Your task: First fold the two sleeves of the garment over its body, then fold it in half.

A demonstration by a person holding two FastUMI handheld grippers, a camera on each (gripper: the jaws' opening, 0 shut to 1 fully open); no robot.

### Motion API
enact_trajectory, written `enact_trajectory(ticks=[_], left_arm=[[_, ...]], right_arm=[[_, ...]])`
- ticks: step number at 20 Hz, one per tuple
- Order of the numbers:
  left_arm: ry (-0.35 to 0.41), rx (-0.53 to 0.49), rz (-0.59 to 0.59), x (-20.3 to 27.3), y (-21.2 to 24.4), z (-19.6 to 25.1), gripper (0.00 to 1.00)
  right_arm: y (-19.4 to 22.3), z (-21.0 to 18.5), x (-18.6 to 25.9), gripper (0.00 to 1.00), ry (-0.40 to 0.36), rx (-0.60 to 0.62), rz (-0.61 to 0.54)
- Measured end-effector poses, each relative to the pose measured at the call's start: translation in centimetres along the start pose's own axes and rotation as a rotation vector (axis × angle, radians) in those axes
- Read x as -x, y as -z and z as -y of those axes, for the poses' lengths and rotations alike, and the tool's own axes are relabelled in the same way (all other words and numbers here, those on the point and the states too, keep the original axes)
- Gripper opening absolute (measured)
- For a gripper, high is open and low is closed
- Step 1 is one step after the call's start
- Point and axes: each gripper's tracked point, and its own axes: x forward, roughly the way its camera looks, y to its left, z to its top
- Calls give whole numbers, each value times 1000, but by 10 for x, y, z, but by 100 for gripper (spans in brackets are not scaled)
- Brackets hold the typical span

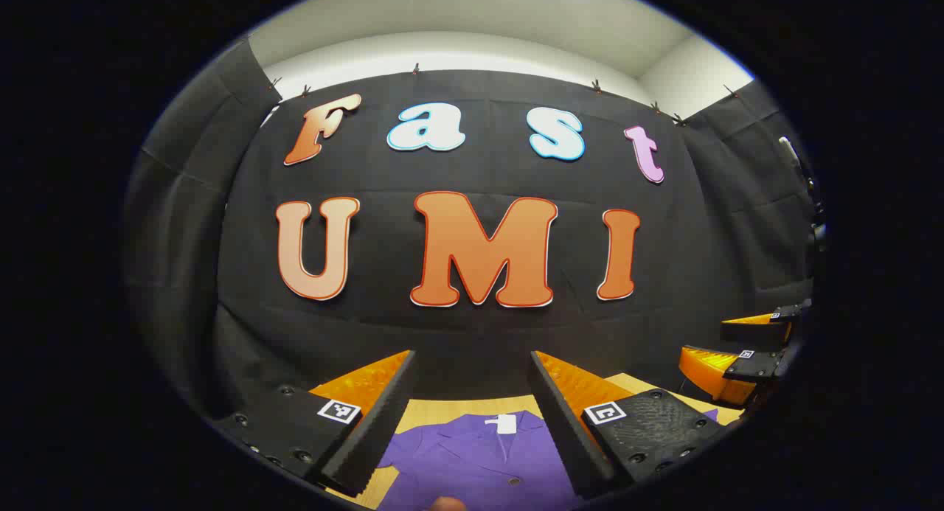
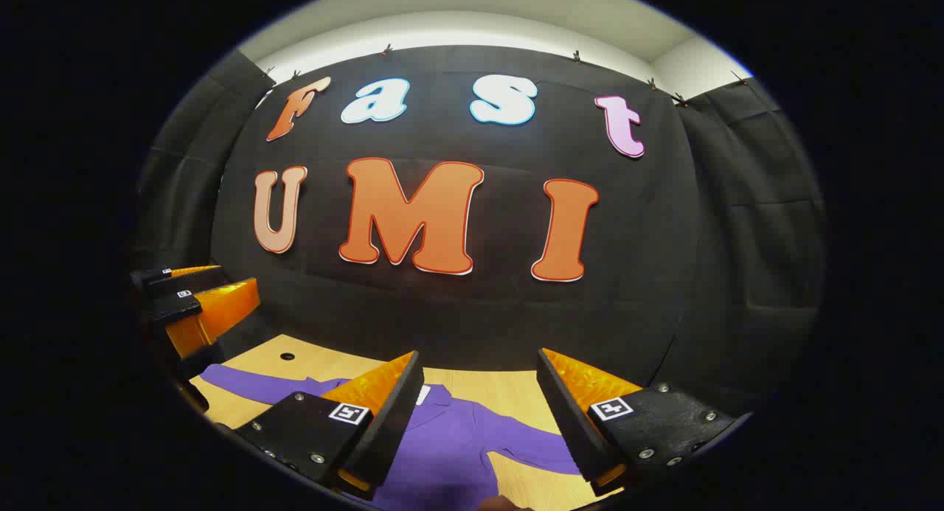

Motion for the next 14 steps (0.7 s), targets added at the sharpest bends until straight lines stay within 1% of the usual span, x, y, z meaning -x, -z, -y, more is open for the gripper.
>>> enact_trajectory(ticks=[3, 6, 9, 14], left_arm=[[14, 4, 0, -2, 0, 2, 94], [24, -25, -13, -3, 2, 4, 94], [15, -23, -5, -2, -1, 2, 94], [-19, -41, -13, -1, 1, -6, 94]], right_arm=[[-4, 2, 0, 93, 16, 6, 1], [-4, 8, 0, 93, 35, 17, 4], [-1, 11, -2, 93, 39, 18, -4], [-2, 6, -8, 93, 13, 14, -1]])
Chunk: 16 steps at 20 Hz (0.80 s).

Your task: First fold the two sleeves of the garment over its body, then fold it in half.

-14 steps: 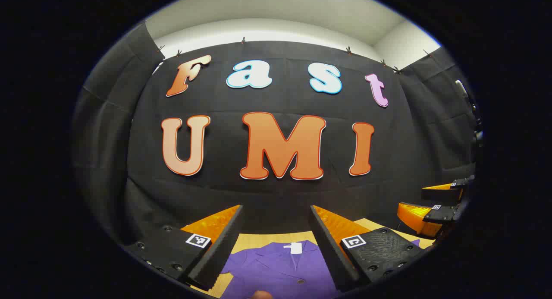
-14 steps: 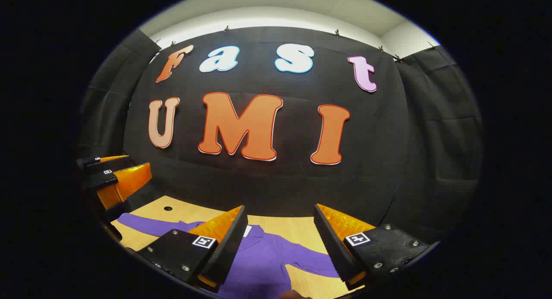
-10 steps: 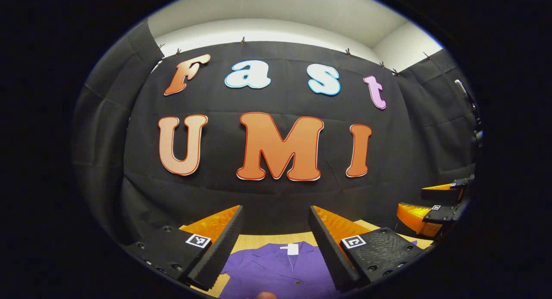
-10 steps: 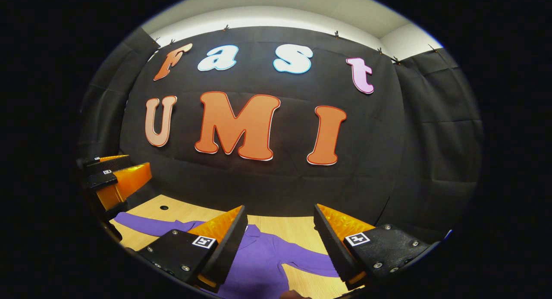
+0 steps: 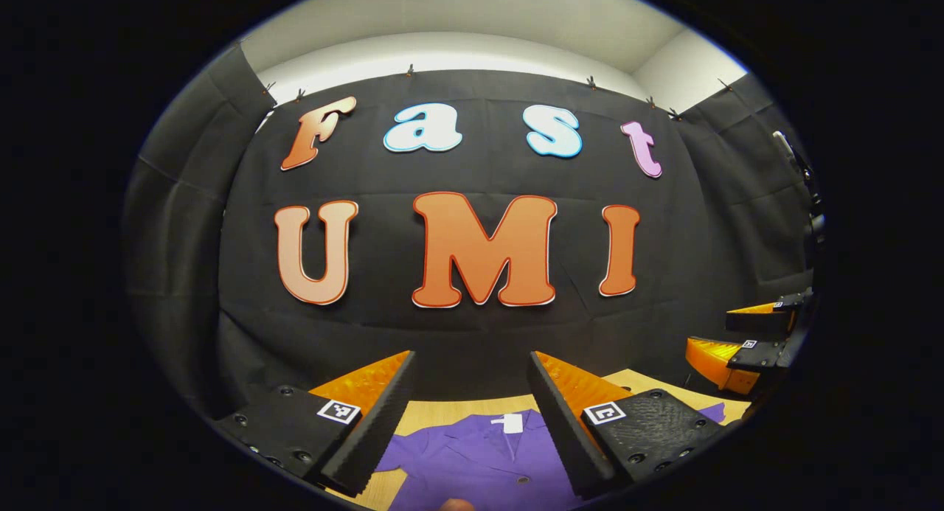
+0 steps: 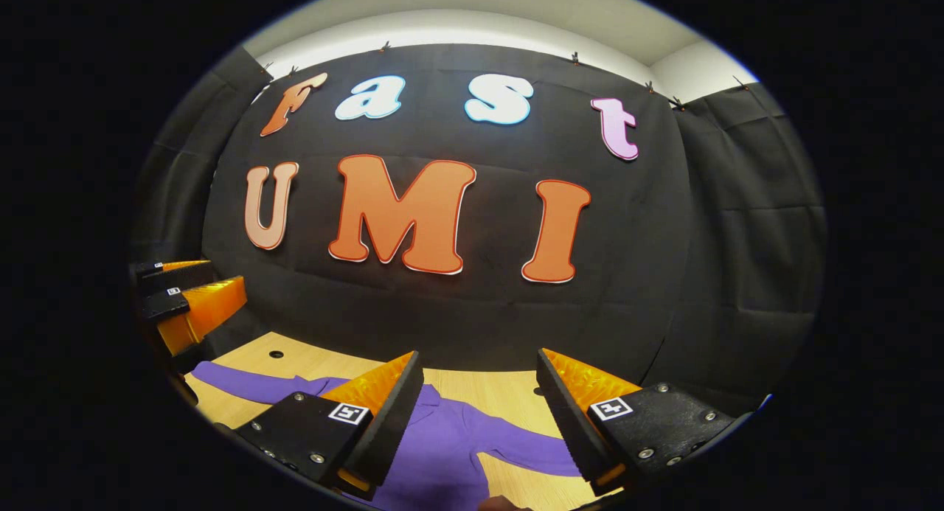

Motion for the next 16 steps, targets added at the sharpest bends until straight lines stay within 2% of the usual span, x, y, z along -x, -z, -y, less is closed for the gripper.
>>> enact_trajectory(ticks=[5, 9, 16], left_arm=[[-12, -9, -7, 0, 3, 2, 94], [-20, -24, 15, 1, -5, 2, 94], [-44, -34, 39, 5, -11, 4, 94]], right_arm=[[16, 11, -7, 93, 18, -3, -24], [37, 39, -10, 93, 67, 55, -59], [81, 96, -19, 93, 161, 69, -143]])
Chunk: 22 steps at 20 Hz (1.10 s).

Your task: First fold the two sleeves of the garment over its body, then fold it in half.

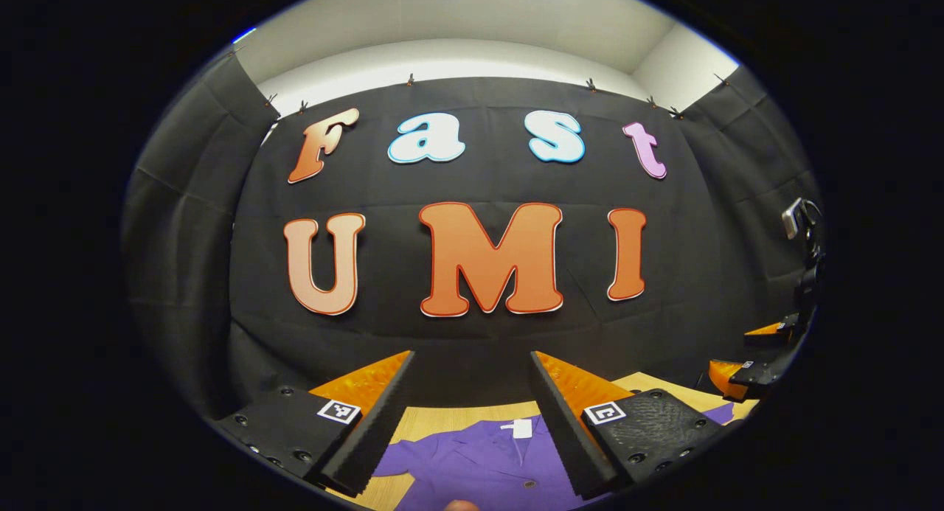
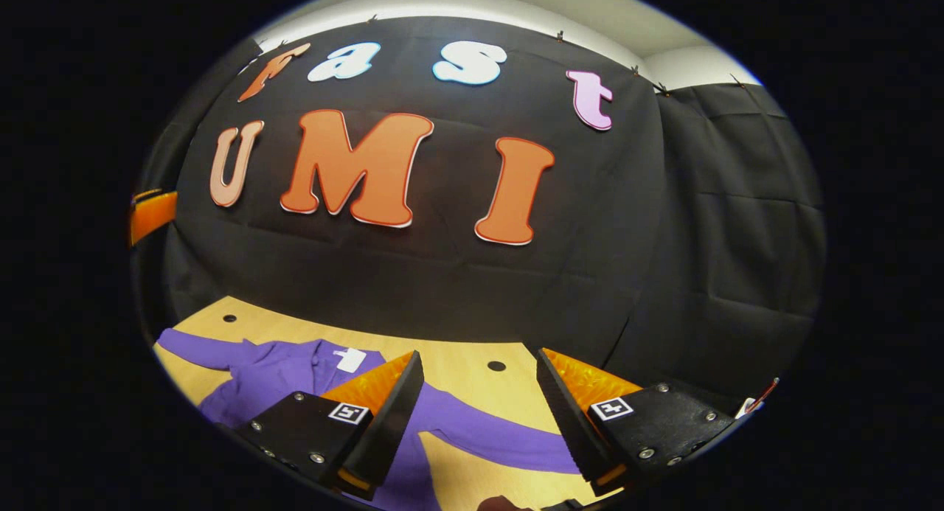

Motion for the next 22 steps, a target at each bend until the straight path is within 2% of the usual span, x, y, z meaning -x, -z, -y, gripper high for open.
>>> enact_trajectory(ticks=[8, 17, 22], left_arm=[[-40, -36, 6, 7, -5, 2, 94], [-97, -59, -27, 19, 3, 10, 94], [-127, -66, -72, 27, 16, 13, 94]], right_arm=[[76, 85, -29, 94, 136, 5, -170], [185, 147, -63, 94, 185, -41, -479], [230, 164, -76, 94, 145, -134, -677]])
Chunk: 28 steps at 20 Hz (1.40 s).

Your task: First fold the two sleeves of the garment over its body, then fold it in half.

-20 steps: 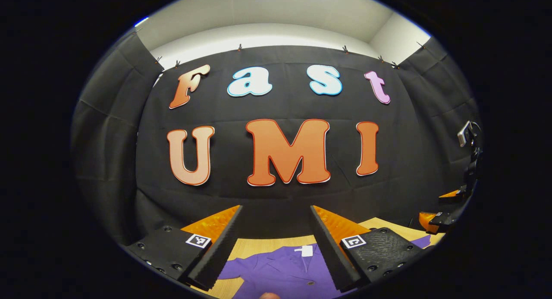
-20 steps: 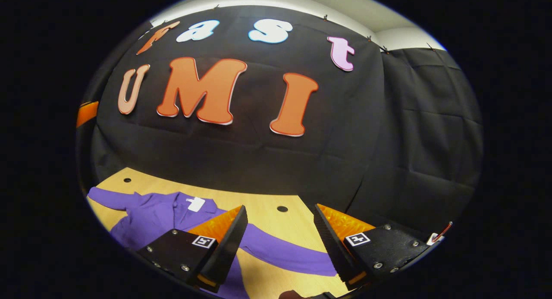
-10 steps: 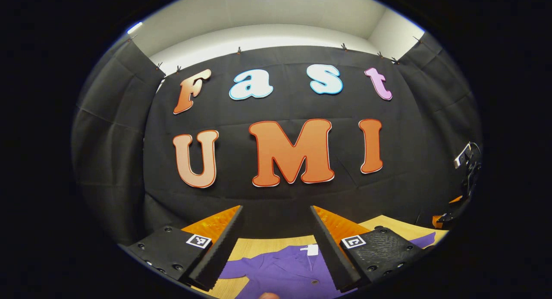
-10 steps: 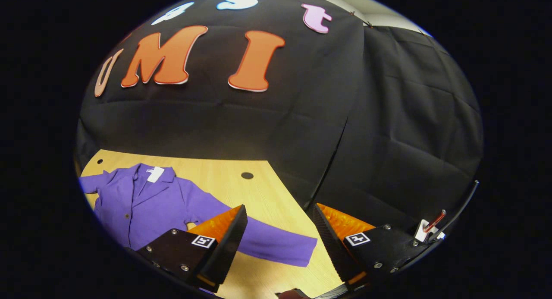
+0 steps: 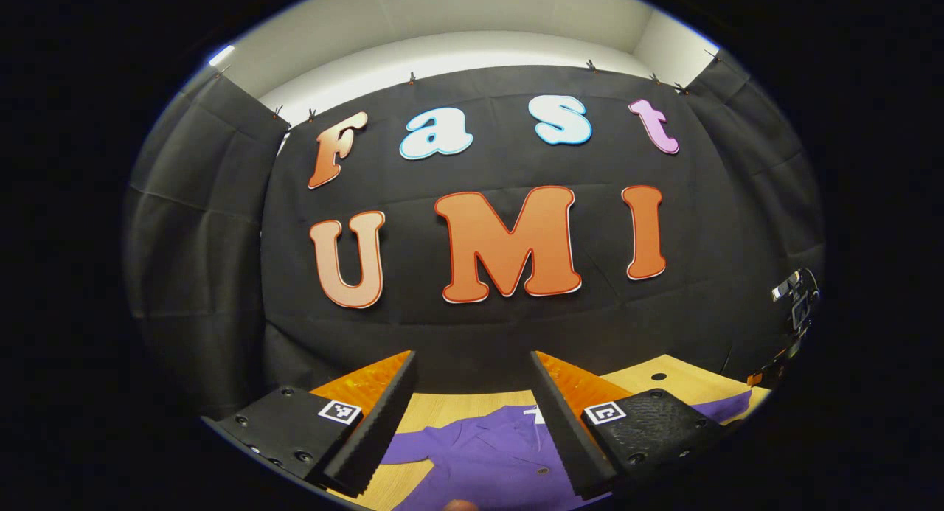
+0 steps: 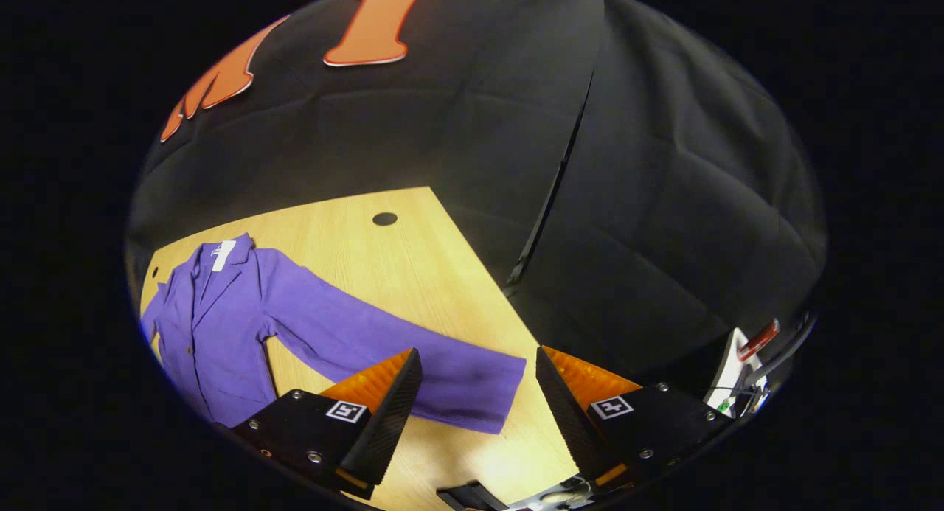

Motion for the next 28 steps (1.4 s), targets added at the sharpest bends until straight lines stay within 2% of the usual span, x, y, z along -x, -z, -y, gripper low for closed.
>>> enact_trajectory(ticks=[2, 8, 14, 17, 20, 24, 28], left_arm=[[-6, -1, -17, 2, 7, 2, 94], [-18, -23, -57, 10, 19, 7, 94], [-29, -36, -110, 18, 35, 12, 94], [-35, -42, -142, 22, 44, 14, 94], [-42, -42, -161, 25, 49, 15, 94], [-53, -52, -183, 27, 55, 12, 94], [-58, -71, -198, 27, 59, 9, 94]], right_arm=[[10, 8, -12, 94, 0, 2, -78], [43, 4, -33, 95, -129, -83, -337], [65, 6, -58, 95, -155, -136, -496], [71, 2, -69, 94, -162, -155, -547], [80, 9, -82, 95, -134, -167, -579], [84, 4, -94, 94, -133, -251, -614], [85, 8, -100, 89, -84, -265, -617]])
